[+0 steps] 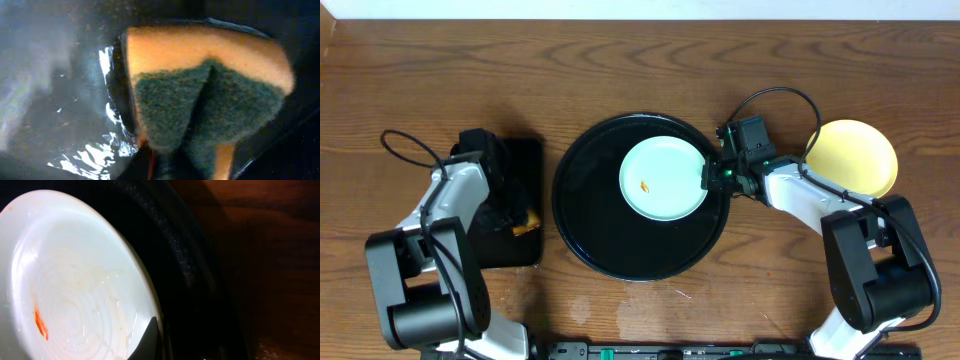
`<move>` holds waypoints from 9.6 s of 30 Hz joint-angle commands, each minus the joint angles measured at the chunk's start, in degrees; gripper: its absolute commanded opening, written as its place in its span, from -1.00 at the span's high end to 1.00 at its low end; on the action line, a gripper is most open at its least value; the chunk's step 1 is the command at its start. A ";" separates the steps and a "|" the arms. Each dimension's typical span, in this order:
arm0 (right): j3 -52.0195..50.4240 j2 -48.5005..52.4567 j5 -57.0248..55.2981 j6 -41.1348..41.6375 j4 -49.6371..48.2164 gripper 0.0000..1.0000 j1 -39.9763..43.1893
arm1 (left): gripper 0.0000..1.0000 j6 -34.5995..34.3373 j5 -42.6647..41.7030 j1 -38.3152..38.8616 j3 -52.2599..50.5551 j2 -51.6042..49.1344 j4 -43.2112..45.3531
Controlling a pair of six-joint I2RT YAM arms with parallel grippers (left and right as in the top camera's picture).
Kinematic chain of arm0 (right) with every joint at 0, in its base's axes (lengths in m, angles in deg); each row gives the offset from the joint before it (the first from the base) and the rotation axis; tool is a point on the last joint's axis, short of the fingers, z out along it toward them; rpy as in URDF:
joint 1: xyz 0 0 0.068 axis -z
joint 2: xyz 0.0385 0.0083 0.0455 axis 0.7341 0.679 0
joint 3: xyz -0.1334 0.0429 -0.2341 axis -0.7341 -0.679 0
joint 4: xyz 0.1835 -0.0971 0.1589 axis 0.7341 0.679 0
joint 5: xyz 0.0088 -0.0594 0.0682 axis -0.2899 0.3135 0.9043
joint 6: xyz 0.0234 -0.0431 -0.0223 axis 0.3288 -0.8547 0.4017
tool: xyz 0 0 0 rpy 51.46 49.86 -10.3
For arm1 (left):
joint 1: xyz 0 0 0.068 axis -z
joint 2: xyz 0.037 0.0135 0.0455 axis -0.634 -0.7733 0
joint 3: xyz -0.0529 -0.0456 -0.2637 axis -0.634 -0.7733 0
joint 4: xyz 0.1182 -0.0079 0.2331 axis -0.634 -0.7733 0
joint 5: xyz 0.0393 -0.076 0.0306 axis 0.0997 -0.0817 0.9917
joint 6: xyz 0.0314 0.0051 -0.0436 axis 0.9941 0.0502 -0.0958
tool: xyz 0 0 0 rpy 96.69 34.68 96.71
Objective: Clean dirty plates on tray and stack at the side
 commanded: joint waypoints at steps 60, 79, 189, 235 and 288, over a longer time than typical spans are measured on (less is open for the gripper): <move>2.38 1.20 9.90 -19.19 -1.88 0.62 4.24 | 0.85 -5.53 -13.51 37.59 16.96 -12.79 7.30; 2.38 3.37 22.18 -19.82 -2.58 0.57 3.41 | 0.85 -4.15 -13.51 37.59 16.92 -18.60 9.16; 2.73 2.14 -17.18 9.18 -0.37 0.98 -6.71 | 0.85 -4.70 30.05 33.33 25.49 -14.73 -5.84; 3.02 -12.00 5.38 -14.91 9.55 0.19 1.64 | 0.16 9.55 7.28 2.03 13.03 0.79 -7.39; 2.97 0.28 9.51 -8.55 4.87 0.38 4.17 | 0.85 3.41 -17.33 27.04 13.77 -17.79 12.37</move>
